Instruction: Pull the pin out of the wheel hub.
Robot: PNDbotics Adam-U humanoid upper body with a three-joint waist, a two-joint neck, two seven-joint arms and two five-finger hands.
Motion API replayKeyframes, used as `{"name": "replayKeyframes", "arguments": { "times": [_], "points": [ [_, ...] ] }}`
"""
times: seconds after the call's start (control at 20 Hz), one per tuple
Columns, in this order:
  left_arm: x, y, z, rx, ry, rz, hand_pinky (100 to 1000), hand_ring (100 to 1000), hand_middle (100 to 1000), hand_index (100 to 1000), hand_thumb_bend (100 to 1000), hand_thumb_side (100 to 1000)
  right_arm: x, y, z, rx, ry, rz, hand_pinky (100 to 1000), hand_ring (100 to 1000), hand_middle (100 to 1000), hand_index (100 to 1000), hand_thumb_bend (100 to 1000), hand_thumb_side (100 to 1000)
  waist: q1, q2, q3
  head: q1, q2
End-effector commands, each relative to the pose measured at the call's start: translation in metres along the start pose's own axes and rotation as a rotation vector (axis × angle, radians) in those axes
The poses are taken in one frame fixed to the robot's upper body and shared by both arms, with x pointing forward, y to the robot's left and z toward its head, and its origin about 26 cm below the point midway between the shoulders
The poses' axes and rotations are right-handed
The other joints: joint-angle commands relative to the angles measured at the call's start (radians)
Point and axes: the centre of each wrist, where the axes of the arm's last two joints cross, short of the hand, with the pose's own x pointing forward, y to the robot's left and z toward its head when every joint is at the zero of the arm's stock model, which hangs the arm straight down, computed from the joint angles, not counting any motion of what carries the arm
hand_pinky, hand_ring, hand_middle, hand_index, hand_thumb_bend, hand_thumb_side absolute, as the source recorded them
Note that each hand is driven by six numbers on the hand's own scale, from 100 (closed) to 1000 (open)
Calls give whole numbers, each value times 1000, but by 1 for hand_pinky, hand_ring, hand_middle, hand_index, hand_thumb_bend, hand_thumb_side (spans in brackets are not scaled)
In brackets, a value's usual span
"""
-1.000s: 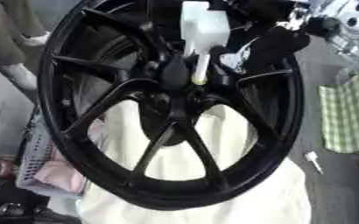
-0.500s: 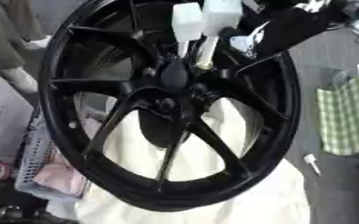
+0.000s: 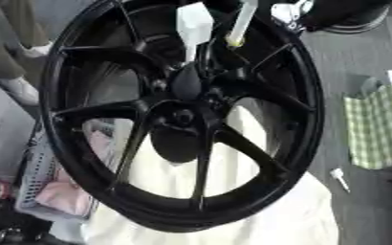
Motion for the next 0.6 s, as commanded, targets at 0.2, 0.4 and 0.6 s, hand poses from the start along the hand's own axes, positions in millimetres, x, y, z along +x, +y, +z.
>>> {"name": "replayKeyframes", "arguments": {
  "times": [0.2,0.4,0.6],
  "points": [
    [8,4,-3,7,-31,-18,850,671,601,815,100,708,-3,-36,21,-245,46,47,100,100,181,201,100,100,17,-23,-7,11,-4],
    [7,7,-3,20,-34,-28,851,671,602,815,100,708,-36,-61,33,-463,197,74,100,100,185,207,100,100,24,-20,-25,20,4],
    [7,10,-2,35,-35,-38,851,672,602,815,100,707,-93,-84,49,-685,429,148,100,100,203,228,100,100,33,-20,-43,25,10]
  ]
}}
